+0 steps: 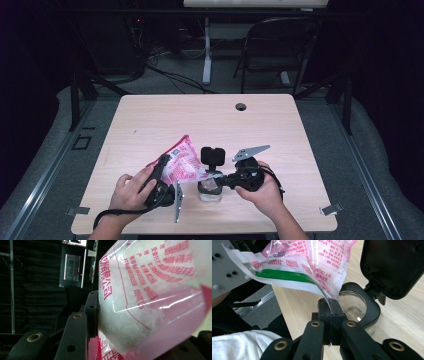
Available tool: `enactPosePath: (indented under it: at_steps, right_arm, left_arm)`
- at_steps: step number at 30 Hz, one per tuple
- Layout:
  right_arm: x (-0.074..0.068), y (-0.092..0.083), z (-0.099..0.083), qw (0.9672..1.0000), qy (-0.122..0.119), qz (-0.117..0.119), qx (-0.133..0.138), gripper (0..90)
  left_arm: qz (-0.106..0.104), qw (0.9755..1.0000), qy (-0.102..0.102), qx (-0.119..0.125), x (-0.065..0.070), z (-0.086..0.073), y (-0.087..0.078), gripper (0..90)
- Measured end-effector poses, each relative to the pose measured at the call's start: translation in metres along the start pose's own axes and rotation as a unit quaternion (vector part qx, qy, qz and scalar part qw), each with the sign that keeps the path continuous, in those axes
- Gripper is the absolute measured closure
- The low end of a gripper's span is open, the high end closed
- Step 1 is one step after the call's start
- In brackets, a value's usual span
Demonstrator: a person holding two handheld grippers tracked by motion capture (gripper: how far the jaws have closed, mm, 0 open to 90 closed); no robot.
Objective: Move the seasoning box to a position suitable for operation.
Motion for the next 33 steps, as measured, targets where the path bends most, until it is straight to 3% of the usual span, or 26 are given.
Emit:
enactPosePath:
  at_steps: [13, 33]
  right_arm:
    - [0.002, -0.002, 0.0, 1.0, 0.004, -0.004, 0.007, 90.0]
    - [0.004, -0.005, 0.001, 0.9996, 0.005, -0.02, 0.018, 90.0]
  left_arm:
    - [-0.011, 0.9999, 0.005, 0.0, -0.002, 0.004, 0.0, 64.2]
    - [0.003, 0.9997, 0.02, 0.01, -0.003, 0.012, -0.001, 64.2]
Point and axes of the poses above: each handheld gripper's, and its own axes: y roughly forward along the jaws, z roughly out of its top, x roughly to its right, the point moved 1 cm from there along y, roughly forward along the jaws, and after that the axes turned 2 degrees about -z, right-handed, at the moved point
